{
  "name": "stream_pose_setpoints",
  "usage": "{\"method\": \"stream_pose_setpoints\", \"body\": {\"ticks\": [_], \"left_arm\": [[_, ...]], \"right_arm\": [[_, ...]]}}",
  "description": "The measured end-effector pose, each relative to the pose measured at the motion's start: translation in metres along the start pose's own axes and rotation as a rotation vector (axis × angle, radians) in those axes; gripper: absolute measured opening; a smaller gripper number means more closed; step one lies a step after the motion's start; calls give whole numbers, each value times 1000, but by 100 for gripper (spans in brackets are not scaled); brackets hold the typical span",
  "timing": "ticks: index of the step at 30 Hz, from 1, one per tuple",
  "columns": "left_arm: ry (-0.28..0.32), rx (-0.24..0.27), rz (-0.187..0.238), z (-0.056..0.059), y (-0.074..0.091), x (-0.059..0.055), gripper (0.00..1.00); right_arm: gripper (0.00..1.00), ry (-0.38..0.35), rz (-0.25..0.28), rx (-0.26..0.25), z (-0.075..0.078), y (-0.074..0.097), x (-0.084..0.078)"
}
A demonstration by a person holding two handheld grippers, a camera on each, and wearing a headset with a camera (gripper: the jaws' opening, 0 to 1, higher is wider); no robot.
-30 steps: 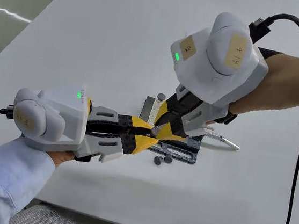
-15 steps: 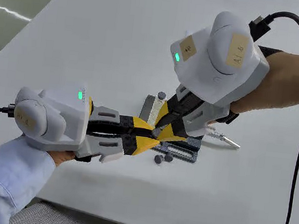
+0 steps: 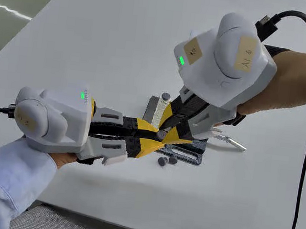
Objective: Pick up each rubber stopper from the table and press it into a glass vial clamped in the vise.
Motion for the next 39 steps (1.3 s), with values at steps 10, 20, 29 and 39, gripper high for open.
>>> {"method": "stream_pose_setpoints", "body": {"ticks": [10, 20, 29, 39], "left_arm": [[-21, -7, -3, 2, -2, -1, 2], [-4, 30, -7, -2, 0, -2, 3], [15, 102, -35, -11, 6, -8, 16], [25, 162, -43, -17, 10, -11, 31]], "right_arm": [[7, -17, -19, 13, -3, 0, 2], [7, -27, -35, -8, 5, -3, 1], [7, -80, -46, -54, 22, 0, -10], [6, -158, -76, -129, 48, 2, -26]]}}
Point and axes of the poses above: the centre of the closed fingertips' face, and the gripper's own axes: y roughly backward along the fingers, z roughly to its right, x roughly out of its top, the point moved 10 cm from there along y, roughly backward along the fingers, and after that the axes turned 3 degrees about x, right-handed, at the moved point
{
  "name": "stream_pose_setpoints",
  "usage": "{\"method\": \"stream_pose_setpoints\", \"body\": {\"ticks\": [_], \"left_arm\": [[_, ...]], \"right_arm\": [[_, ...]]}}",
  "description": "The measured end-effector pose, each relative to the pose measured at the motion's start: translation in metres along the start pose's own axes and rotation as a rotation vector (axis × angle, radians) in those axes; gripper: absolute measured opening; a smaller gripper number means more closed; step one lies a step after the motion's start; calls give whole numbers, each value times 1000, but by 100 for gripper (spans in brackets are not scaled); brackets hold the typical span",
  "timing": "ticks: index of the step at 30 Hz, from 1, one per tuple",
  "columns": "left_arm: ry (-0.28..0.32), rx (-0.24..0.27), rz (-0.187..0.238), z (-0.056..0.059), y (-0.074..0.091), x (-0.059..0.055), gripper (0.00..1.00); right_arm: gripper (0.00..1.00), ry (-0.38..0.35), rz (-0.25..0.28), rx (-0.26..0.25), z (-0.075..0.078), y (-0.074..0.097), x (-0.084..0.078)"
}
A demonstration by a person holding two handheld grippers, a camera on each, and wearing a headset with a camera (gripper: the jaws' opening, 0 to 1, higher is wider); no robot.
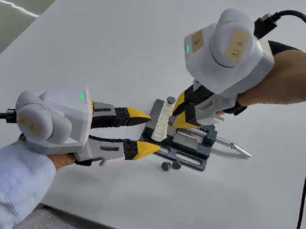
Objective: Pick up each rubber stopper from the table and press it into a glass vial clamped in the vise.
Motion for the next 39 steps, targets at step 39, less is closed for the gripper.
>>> {"method": "stream_pose_setpoints", "body": {"ticks": [39], "left_arm": [[22, 63, -28, -7, 6, -12, 51]], "right_arm": [[6, -37, -99, -14, 45, -39, -9]]}}
Point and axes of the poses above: the centre of the closed fingertips' face, and the gripper's own axes: y roughly backward along the fingers, z roughly to its right, x roughly out of its top, the point moved 10 cm from there along y, roughly backward along the fingers, and after that the axes turned 3 degrees about x, right-handed, at the moved point
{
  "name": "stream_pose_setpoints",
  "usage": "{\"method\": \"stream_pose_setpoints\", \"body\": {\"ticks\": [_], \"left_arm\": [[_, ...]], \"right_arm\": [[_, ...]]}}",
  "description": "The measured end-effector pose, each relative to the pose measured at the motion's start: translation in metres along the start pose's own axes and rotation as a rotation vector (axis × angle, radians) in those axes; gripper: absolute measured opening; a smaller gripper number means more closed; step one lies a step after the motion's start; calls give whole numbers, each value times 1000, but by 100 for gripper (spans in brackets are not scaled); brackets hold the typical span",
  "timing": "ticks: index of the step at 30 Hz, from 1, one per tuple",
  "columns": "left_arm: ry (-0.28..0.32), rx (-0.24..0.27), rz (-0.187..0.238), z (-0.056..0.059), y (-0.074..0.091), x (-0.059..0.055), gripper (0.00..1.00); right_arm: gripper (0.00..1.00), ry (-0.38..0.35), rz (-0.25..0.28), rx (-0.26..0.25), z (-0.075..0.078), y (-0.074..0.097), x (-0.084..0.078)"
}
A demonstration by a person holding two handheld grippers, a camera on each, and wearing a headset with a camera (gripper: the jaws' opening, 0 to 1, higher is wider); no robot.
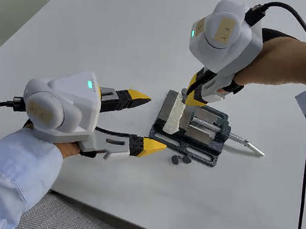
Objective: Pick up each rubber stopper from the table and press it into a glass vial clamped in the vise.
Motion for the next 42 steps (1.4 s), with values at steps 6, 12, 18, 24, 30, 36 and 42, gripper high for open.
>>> {"method": "stream_pose_setpoints", "body": {"ticks": [6, 12, 18, 24, 30, 36, 42], "left_arm": [[4, 4, 6, -1, 1, 0, 51], [8, 6, 9, -2, 1, -1, 53], [14, 9, 12, -2, 1, -2, 55], [20, 8, 13, -2, 1, -2, 57], [25, 12, 15, -3, 1, -3, 58], [29, 13, 11, -3, 1, -4, 58], [31, 13, 12, -2, 0, -4, 58]], "right_arm": [[6, 15, -13, 2, 1, -3, 2], [6, 23, -29, 2, 1, -5, 1], [6, 25, -34, 2, 2, -7, 1], [6, 35, -42, 1, 4, -9, 2], [6, 46, -53, 3, 4, -11, 2], [6, 53, -63, 5, 3, -11, 2], [6, 53, -71, 7, 4, -12, 2]]}}
Point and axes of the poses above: the centre of the closed fingertips' face, and the gripper's own axes: y roughly backward along the fingers, z roughly to its right, x roughly out of its top, the point moved 10 cm from there along y, roughly backward along the fingers, and after that the axes turned 3 degrees about x, right-handed, at the moved point
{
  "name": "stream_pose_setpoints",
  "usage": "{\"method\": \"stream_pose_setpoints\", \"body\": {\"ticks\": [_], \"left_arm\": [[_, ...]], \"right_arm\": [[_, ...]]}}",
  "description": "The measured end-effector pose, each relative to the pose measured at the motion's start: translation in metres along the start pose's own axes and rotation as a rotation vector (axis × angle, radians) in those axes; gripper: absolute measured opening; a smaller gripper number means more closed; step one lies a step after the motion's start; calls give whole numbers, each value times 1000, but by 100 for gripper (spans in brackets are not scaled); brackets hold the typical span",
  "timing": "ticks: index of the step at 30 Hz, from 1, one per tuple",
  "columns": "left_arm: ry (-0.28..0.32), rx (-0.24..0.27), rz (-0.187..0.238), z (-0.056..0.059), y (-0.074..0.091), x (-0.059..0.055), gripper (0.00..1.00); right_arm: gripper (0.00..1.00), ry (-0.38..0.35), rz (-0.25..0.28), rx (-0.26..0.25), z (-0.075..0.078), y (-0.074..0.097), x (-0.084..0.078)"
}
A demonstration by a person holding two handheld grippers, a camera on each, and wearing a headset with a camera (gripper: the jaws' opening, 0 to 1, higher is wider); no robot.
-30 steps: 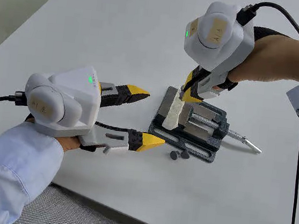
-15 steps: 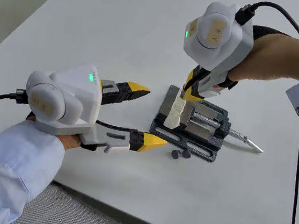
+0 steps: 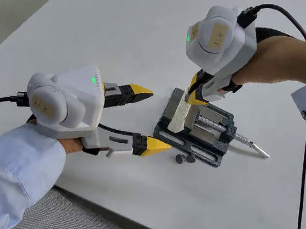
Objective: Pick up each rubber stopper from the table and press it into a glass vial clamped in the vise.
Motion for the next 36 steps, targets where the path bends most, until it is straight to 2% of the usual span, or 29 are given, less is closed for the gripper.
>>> {"method": "stream_pose_setpoints", "body": {"ticks": [15, 20, 36], "left_arm": [[11, -3, 5, 1, -1, -1, 58], [9, -5, 3, 2, -1, -1, 58], [13, -3, 6, 1, 0, 0, 57]], "right_arm": [[5, 11, -8, -2, 1, -3, 1], [7, -15, -6, 6, 3, -2, 0], [8, 16, -4, -6, 1, -1, -3]]}}
Point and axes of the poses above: the centre of the closed fingertips' face, and the gripper's own axes: y roughly backward along the fingers, z roughly to its right, x roughly out of its top, the point moved 10 cm from there along y, roughly backward along the fingers, and after that the axes turned 3 degrees about x, right-handed, at the moved point
